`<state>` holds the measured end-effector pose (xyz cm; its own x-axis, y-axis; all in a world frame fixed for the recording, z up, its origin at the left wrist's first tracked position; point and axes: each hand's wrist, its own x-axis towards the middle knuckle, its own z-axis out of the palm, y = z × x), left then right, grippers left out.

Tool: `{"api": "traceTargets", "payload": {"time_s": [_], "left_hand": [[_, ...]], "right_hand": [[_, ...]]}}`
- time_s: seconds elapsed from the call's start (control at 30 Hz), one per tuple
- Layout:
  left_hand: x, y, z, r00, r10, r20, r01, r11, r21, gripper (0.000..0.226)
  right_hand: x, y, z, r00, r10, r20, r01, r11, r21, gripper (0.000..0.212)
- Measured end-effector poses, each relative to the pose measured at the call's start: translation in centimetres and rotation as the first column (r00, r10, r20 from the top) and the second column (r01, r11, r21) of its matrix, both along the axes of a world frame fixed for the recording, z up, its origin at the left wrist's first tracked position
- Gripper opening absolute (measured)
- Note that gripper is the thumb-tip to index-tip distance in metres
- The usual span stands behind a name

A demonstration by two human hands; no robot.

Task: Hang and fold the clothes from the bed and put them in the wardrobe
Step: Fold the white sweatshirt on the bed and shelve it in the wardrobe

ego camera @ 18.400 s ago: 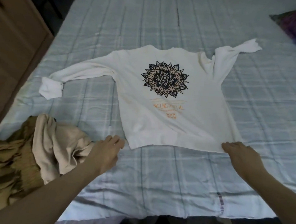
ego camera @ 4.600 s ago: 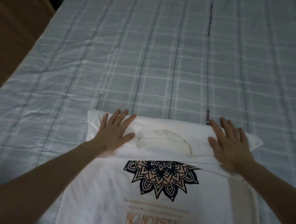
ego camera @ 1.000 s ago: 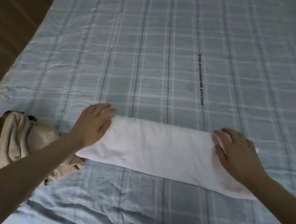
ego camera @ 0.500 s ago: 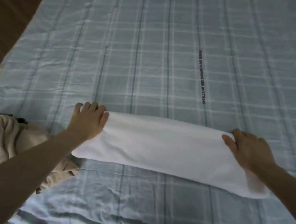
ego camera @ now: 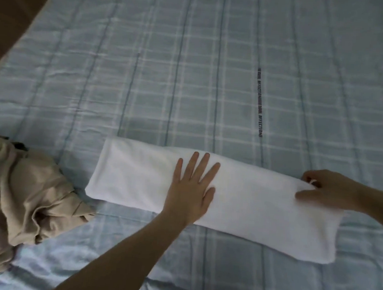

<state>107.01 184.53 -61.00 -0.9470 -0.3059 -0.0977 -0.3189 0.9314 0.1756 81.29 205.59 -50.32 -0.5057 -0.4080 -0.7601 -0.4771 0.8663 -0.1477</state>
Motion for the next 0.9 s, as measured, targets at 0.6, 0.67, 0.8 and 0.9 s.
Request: {"api": "traceTargets", "payload": {"time_s": [0.6, 0.67, 0.8, 0.9], "left_hand": [[6.2, -12.3, 7.8, 0.444, 0.790, 0.423, -0.408, -0.242, 0.880, 0.015], [7.1, -13.0, 8.6, 0.521, 0.700, 0.489, -0.288, -0.395, 0.872, 0.036], [9.4, -14.5, 10.4, 0.664, 0.557, 0.499, -0.085, -0.607, 0.790, 0.082], [10.5, -15.6, 9.5, 0.540, 0.704, 0.462, -0.287, -0.362, 0.887, 0.065]], "right_hand": [[11.8, -24.6, 9.6, 0.725, -0.038, 0.688, 0.131, 0.988, -0.083, 0.031], [14.0, -27.2, 8.0, 0.693, -0.109, 0.712, 0.214, 0.975, -0.060, 0.021], [18.2, -29.9, 5.3, 0.598, -0.270, 0.755, 0.489, 0.869, -0.077, 0.011], [20.0, -29.4, 4.2, 0.481, -0.335, 0.810, 0.744, 0.645, -0.174, 0.018]]}}
